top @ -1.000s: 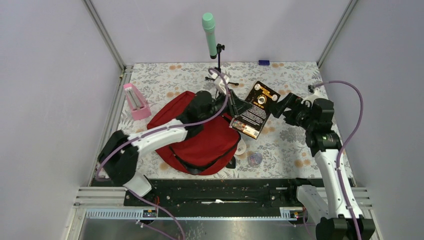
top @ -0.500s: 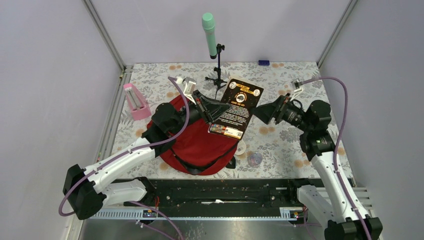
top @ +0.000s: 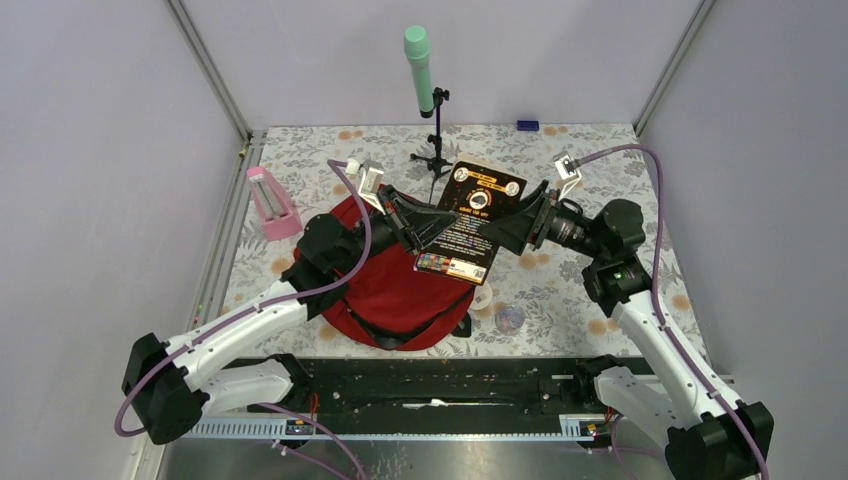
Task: Pack the student bag
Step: Pick up the book from the center of the board.
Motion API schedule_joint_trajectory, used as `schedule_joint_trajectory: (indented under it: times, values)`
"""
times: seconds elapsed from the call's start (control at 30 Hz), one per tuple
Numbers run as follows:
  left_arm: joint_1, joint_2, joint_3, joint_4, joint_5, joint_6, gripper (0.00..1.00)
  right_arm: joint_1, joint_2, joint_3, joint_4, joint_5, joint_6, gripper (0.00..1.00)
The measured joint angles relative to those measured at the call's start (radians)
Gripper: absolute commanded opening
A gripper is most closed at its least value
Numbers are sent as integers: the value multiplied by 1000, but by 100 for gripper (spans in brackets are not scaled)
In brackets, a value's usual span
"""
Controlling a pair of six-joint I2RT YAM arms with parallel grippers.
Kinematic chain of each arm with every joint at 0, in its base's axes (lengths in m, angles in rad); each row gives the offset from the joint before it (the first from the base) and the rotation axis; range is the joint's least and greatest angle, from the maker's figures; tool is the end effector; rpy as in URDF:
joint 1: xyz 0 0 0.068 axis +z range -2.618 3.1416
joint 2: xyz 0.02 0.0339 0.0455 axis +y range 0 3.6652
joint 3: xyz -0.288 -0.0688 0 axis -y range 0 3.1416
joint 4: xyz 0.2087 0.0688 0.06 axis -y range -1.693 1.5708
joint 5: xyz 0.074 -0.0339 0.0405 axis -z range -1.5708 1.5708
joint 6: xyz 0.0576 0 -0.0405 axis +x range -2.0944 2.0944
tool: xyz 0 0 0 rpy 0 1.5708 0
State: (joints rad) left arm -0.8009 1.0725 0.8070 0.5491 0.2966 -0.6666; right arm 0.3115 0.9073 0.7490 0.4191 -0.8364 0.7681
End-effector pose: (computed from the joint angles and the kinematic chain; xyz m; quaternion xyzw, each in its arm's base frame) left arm 0.1434 -0.1721 0.4057 0.1578 0.5842 -0.5957 0.5282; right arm 0.1458 0.0919 0.3958 -0.1877 0.6151 0.5847 0.4945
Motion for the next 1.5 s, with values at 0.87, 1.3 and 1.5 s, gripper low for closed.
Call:
schedule_joint_trajectory:
  times: [0.87,1.3,1.5]
  values:
    - [9,19,47,-97,-11,144,83,17,-19,-23,-58,117,-51,0]
    - [-142,-26,-70,-464,-128,398,90,17,-137,31,-698,921,-349,0]
    - [-242,93,-46,-529,-227,439,91,16,-216,31,-771,1042,-403,0]
